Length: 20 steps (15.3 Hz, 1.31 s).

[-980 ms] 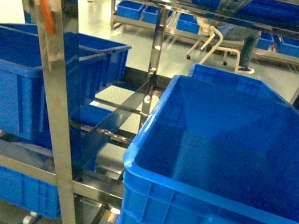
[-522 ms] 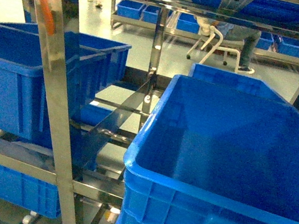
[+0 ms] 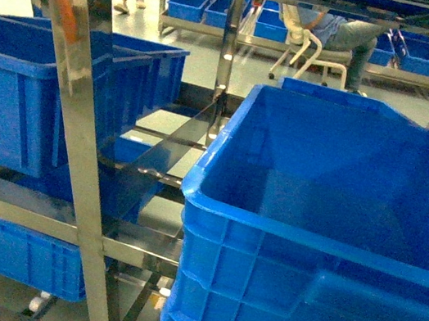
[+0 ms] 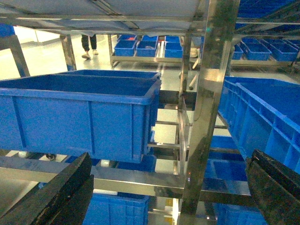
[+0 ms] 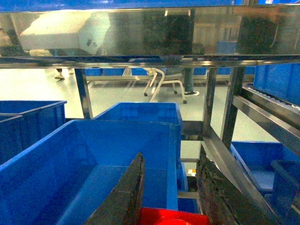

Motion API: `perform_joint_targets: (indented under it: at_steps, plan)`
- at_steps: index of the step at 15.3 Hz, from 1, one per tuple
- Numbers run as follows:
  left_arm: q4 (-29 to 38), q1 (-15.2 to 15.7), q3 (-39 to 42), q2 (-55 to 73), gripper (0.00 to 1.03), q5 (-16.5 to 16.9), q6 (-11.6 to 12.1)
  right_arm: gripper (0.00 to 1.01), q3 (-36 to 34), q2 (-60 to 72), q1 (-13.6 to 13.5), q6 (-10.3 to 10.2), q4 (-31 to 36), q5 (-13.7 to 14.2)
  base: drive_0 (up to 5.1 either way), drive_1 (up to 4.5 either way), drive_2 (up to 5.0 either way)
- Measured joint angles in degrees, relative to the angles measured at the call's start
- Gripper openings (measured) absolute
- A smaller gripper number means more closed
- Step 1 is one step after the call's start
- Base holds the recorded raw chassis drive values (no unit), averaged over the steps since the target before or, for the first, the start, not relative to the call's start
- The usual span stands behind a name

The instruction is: Pick red block from blue box to shelf

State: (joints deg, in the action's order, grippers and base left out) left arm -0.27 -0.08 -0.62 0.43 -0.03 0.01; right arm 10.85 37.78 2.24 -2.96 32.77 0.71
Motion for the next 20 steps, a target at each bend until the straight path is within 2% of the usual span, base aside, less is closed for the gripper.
perform_joint_targets:
  at_steps: [20]
  plan:
    - [0.1,0.0,0.0,0.0,0.98,0.0,0.0,0.28,0.0,0.0,0.0,0.0,0.0,0.0,-1.6,-1.60,-1.6]
